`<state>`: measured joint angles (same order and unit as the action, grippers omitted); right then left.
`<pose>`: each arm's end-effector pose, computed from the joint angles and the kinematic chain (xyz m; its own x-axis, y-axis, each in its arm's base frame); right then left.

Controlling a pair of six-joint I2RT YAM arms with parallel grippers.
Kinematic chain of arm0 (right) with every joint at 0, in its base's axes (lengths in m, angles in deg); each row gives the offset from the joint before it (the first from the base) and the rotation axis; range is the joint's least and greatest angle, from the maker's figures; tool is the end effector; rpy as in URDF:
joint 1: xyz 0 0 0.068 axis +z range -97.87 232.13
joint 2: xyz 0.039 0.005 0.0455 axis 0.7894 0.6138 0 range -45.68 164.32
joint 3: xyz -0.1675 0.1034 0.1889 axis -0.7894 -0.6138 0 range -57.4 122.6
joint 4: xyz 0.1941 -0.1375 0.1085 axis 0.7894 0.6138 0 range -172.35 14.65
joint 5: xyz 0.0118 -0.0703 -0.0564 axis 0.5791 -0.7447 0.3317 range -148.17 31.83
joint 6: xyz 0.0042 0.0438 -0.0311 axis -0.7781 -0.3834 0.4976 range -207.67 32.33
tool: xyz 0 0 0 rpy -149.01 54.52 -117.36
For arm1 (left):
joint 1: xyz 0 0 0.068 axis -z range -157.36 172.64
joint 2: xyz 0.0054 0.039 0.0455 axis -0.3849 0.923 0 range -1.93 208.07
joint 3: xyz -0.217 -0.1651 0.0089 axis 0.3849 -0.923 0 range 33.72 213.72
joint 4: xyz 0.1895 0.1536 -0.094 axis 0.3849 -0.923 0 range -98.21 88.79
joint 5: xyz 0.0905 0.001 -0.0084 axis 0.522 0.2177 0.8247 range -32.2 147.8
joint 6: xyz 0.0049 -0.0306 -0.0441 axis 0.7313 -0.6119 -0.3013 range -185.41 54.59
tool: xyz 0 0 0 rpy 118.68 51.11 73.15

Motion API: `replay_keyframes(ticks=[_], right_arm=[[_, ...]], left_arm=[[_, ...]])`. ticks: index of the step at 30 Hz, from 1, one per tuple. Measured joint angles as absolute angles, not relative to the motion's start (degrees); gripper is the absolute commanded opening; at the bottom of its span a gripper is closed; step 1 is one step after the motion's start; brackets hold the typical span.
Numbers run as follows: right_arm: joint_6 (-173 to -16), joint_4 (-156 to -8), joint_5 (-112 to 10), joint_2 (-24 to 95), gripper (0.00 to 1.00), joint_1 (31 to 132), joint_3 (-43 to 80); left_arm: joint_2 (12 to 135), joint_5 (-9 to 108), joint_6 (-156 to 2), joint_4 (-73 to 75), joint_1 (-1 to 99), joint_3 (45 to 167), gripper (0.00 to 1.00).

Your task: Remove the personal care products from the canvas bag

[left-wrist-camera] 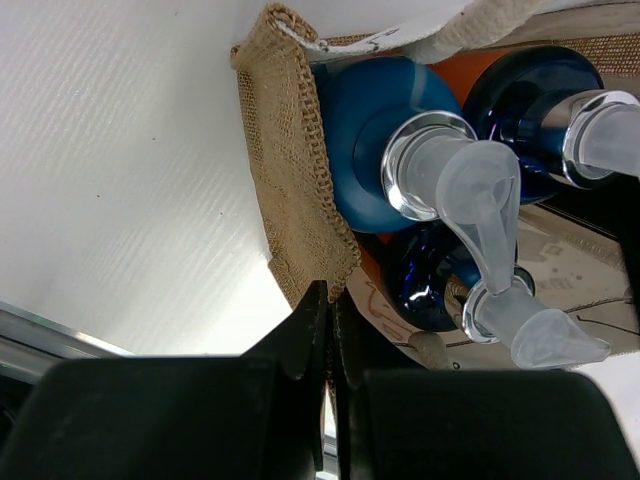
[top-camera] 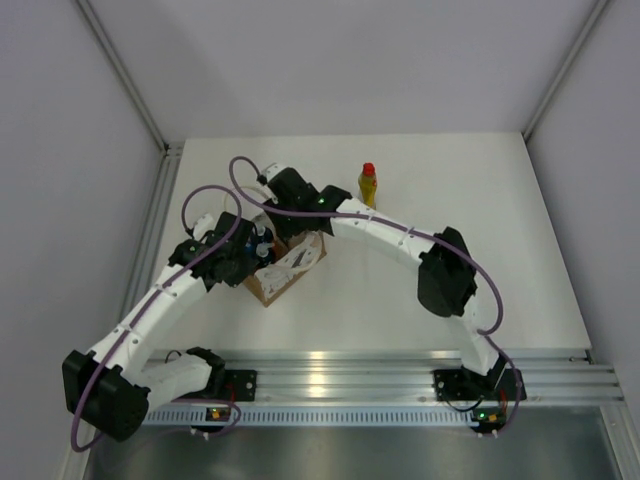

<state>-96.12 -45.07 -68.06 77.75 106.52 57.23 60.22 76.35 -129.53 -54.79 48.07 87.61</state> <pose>0.2916 0.3968 0.2771 -0.5223 -0.4807 -0.7044 -0.6619 0.7493 -0.0205 0.1842 -0.0751 0.2762 -0.5919 -0.6630 -0.4582 -0.5978 0.7425 -0.3021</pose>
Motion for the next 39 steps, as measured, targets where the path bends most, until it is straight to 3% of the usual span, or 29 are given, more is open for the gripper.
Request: replay_keyframes(ticks=[16,29,34,39], right_arm=[[-95.0,-44.8,-69.4,61.1,0.00,105.7,57.3],[-81.6,-44.6,-90.0,50.0,0.00,104.3,58.2],[-81.3,-45.2,-91.8,46.4,0.00,96.2,55.4],[-86.0,-44.8,-85.2,43.8,0.00,81.4,49.0]], left_arm=[[61.4,76.5,-129.5,-54.7,48.1,88.1,0.00],[61.7,76.5,-129.5,-54.7,48.1,88.2,0.00],[62.1,76.5,-129.6,-54.7,48.1,88.4,0.00],[62.1,76.5,-129.6,-54.7,48.1,88.4,0.00]])
